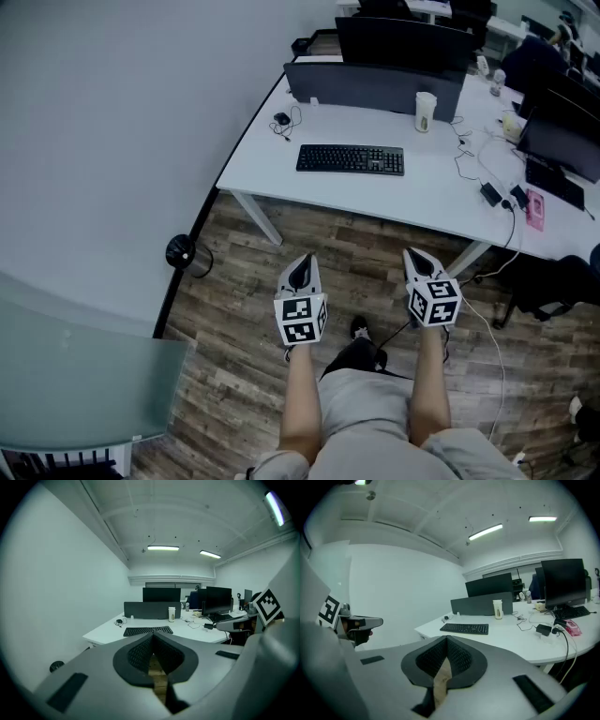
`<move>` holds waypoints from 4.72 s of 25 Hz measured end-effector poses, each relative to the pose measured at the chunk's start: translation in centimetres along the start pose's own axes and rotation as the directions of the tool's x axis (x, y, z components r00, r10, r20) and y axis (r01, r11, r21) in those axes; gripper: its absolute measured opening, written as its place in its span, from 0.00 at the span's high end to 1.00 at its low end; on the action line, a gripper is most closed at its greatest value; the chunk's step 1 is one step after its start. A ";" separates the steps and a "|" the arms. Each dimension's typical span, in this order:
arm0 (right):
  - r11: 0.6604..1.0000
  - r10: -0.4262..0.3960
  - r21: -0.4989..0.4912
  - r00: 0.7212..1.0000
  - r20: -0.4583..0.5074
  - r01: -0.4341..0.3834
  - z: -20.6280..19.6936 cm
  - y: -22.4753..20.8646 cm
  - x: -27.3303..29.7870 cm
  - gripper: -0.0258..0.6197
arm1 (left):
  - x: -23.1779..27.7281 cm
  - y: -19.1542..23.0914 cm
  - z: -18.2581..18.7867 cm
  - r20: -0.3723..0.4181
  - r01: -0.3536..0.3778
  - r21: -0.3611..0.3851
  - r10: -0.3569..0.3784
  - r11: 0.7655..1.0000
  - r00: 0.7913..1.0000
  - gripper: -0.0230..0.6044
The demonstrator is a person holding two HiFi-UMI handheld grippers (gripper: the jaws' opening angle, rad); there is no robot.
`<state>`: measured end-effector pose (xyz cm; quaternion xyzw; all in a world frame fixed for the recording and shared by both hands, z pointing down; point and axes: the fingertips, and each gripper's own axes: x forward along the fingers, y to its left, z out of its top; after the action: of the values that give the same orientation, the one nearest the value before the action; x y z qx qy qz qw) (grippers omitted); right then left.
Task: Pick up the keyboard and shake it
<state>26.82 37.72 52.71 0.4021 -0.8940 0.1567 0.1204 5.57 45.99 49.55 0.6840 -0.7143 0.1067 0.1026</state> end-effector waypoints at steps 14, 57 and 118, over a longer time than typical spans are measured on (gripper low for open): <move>1.000 0.017 0.021 1.000 0.000 -0.017 3.6 -2.6 8.9 0.90 | 10.0 4.9 1.5 -0.004 0.024 -0.070 -0.024 0.997 1.000 0.94; 0.981 -0.111 0.153 0.992 -0.064 0.120 13.0 -18.0 35.5 0.90 | 43.1 22.6 5.9 -0.135 0.112 -0.182 -0.137 0.977 0.981 0.94; 0.834 0.049 0.525 0.926 -0.374 0.168 -0.7 -32.5 53.7 0.59 | 65.5 27.1 -8.8 -0.412 0.046 -0.714 -0.472 0.699 0.779 0.51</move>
<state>16.73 -19.01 77.67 0.4104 -0.7589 0.4752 0.1726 -24.36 -12.92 76.79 0.6344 -0.5295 0.0249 0.5626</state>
